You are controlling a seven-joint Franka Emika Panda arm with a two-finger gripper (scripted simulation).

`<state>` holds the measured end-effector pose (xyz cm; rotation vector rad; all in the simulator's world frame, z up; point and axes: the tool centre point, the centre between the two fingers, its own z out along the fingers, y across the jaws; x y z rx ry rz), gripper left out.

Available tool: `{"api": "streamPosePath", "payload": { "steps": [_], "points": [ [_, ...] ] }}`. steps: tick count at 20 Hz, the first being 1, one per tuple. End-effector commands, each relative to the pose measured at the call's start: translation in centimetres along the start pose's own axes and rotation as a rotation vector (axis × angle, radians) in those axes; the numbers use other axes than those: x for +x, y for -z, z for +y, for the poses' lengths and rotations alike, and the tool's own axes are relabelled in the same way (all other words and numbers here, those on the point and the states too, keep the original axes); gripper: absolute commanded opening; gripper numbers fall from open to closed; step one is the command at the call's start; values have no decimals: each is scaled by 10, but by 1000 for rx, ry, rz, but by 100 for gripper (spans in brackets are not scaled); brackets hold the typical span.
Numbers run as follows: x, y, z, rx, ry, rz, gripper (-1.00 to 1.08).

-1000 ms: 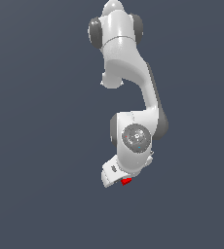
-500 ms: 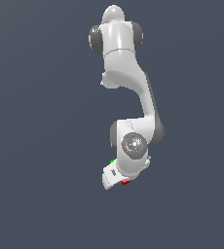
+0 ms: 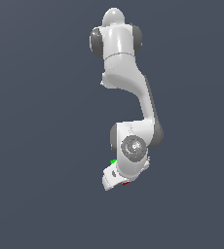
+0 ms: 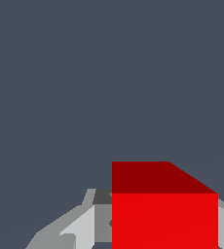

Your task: Stack the red cube on top of the green cube.

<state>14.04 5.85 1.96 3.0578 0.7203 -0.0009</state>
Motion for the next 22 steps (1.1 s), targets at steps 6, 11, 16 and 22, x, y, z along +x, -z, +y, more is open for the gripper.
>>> {"api": "streamPosePath", "payload": {
  "steps": [6, 11, 16, 22],
  "points": [
    [0, 0, 0, 0, 0, 1, -100],
    [0, 2, 0, 0, 0, 0, -100],
    [-1, 18, 0, 0, 0, 0, -100],
    [-1, 60, 0, 0, 0, 0, -100]
  ]
}}
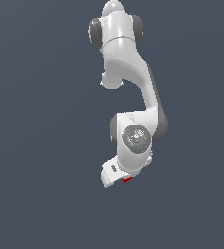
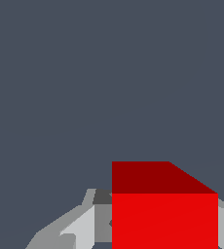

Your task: Stack the red cube on top of the green cube.

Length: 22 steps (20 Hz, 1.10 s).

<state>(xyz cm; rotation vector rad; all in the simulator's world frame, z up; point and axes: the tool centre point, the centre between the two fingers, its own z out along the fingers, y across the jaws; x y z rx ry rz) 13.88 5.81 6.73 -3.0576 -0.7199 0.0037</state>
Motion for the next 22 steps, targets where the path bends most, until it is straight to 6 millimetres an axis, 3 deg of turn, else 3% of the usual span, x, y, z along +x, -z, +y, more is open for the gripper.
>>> {"api": "streamPosePath", "payload": {
  "steps": [1, 9, 22],
  "points": [
    [0, 19, 0, -1, 0, 2, -100],
    [1, 52, 0, -1, 0, 2, -100],
    [-5, 47, 1, -1, 0, 3, -100]
  ]
}}
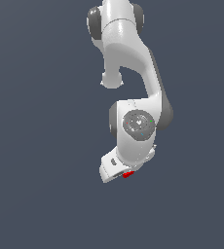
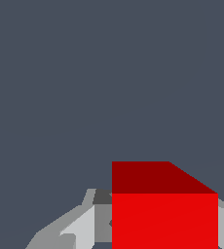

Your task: Stack the red cube on top of the green cube.

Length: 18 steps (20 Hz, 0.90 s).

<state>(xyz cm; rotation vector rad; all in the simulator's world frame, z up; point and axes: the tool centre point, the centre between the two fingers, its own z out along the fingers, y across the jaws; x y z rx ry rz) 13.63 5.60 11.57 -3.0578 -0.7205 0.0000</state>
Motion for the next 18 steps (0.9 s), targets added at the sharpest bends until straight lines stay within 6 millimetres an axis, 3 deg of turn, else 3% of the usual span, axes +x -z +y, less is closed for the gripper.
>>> {"api": "streamPosePath", "payload": {
  "steps": [1, 18],
  "points": [
    [-4, -3, 1, 0, 0, 0, -100],
    [-58, -48, 9, 0, 0, 0, -100]
  ]
}}
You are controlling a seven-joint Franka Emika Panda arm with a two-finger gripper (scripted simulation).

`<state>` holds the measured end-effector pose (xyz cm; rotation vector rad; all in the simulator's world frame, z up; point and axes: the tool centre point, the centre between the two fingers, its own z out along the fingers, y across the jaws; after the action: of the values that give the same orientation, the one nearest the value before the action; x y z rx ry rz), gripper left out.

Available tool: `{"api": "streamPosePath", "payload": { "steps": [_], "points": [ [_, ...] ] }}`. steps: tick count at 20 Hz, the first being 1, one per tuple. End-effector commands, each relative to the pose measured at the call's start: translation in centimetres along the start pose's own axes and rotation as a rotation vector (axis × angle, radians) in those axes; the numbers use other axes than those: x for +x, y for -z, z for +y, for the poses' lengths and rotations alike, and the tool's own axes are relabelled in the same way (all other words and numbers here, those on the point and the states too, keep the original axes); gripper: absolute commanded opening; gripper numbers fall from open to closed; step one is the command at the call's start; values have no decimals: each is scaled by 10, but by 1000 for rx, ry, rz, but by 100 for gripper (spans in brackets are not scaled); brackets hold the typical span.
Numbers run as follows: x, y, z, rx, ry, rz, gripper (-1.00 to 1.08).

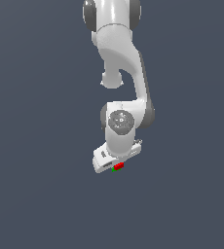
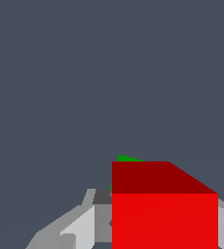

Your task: Stack the red cube on top of the green cube.

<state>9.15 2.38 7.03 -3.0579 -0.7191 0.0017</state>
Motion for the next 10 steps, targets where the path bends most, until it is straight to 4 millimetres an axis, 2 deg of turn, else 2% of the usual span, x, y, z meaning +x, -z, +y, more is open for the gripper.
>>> {"api": "streamPosePath", "payload": {
  "steps": [1, 7, 8, 10],
  "points": [
    [-6, -5, 1, 0, 0, 1, -100],
    [-11, -10, 3, 0, 0, 1, -100],
    [-11, -10, 3, 0, 0, 1, 100],
    [-11, -10, 3, 0, 0, 1, 100]
  ]
}}
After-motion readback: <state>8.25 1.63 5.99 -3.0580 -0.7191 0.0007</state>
